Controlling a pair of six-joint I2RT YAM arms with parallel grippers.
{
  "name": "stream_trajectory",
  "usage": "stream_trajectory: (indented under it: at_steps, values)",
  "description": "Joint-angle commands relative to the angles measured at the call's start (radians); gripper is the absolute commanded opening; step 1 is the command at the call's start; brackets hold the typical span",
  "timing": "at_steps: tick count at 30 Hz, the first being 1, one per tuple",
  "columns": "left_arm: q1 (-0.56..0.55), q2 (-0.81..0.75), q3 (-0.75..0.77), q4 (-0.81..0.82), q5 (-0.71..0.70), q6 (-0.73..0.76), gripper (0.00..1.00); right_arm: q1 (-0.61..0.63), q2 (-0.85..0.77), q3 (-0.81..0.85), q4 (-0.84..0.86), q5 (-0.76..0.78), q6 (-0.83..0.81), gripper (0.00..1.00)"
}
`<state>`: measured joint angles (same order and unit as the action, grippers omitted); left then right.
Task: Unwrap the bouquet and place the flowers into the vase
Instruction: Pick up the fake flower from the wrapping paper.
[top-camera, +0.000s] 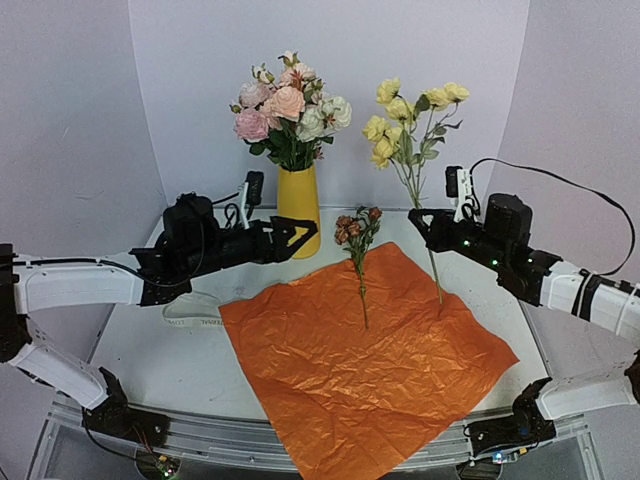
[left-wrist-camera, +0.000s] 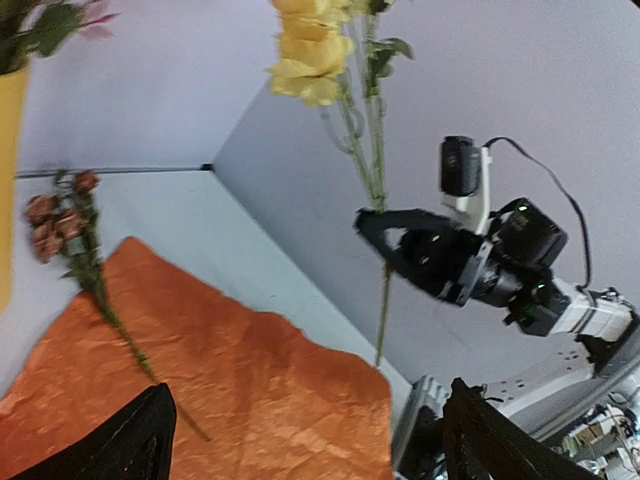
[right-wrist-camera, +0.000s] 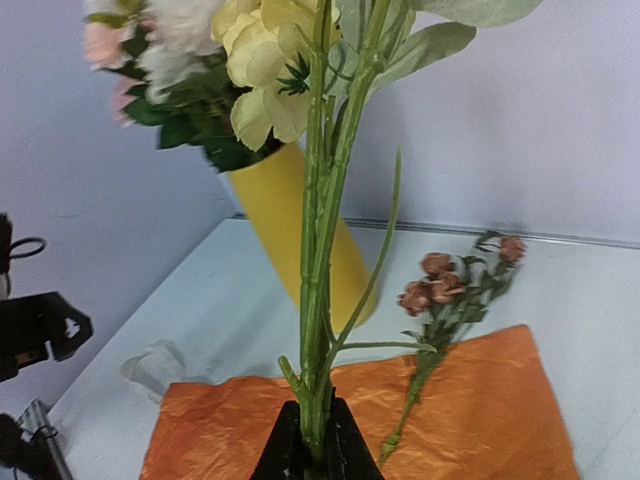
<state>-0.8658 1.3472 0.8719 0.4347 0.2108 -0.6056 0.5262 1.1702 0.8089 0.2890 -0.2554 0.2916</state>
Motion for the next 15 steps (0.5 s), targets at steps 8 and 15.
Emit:
stream_trajectory:
  at_steps: [8,15]
  values:
    - [-0.166,0.302,0.351,0.262,0.036,-0.038,0.79,0.11,-0.116,-0.084,0.279,-0.195,0.102,0.0]
    - [-0.175,0.359,0.419,0.32,0.047,-0.043,0.72,0.114,-0.144,-0.092,0.326,-0.27,0.149,0.0]
